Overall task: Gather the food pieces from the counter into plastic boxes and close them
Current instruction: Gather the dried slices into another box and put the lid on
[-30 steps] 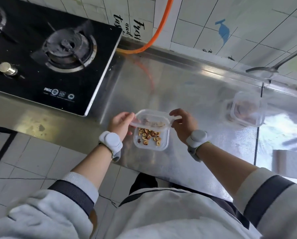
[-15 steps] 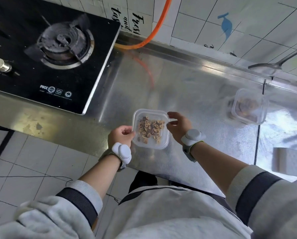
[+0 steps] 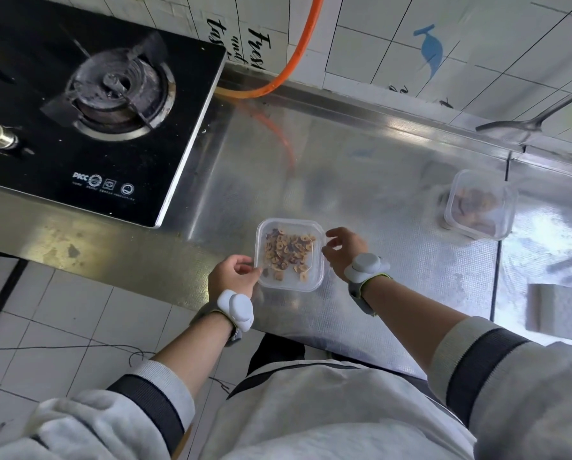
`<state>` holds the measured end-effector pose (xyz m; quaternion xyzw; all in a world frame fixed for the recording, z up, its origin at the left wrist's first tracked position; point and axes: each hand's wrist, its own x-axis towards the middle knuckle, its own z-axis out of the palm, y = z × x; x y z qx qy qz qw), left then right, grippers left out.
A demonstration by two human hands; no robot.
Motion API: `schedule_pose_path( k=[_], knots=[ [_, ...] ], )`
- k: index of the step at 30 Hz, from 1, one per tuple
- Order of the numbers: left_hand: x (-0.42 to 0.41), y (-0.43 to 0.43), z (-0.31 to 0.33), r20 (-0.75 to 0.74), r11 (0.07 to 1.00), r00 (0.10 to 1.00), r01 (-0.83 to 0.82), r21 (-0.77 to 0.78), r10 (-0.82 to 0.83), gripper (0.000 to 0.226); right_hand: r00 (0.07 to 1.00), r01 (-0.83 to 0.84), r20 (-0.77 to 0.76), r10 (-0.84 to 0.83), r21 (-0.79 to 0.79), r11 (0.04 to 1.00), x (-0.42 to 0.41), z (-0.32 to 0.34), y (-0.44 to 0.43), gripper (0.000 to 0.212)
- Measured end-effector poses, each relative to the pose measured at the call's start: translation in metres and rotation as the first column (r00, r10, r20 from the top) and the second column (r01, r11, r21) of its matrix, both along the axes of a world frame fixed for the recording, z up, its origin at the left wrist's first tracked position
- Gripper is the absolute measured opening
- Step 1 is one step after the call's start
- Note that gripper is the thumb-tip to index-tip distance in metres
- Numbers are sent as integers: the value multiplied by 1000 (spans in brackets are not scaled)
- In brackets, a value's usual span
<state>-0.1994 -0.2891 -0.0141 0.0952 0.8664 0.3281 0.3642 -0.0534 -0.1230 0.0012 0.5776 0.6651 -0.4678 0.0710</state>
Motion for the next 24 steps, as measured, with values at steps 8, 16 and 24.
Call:
schedule_pose_path(
  k=[8,16,24],
  knots=[
    [1,-1,-1,23,998,999,-49,33,49,18,999,-50,22,50,4,999,-4,2,-2,52],
    [-2,0,1,44,999,999,3,33,-4,16,989,-144,39,143,27,989,-4,7,1,55],
    [3,0,6,45,999,999,13,35,-14,17,978,-201,56,199,41,979,-6,8,5,57]
  ],
)
